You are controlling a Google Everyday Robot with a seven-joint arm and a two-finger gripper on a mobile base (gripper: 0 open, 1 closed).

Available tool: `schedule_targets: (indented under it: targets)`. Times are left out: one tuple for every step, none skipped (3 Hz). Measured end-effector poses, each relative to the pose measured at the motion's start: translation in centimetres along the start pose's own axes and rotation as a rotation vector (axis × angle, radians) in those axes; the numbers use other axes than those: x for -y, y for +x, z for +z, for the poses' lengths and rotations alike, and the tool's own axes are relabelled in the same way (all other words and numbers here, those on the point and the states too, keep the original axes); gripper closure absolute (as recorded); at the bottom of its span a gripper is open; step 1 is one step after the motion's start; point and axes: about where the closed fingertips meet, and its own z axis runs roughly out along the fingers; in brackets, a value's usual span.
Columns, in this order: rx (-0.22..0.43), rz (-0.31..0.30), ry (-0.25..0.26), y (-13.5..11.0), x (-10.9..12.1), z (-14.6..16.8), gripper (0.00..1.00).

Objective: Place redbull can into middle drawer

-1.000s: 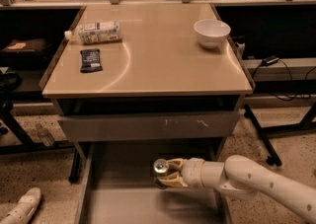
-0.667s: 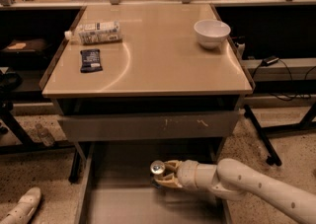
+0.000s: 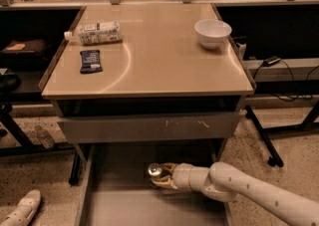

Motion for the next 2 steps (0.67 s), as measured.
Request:
schedule_targets:
  targets:
    - [0.000,0.000,0.000,-0.27,0.06,-0.11,0.81]
    - [0.001,0.000,0.000,-0.30,0.06,-0.11,0.58]
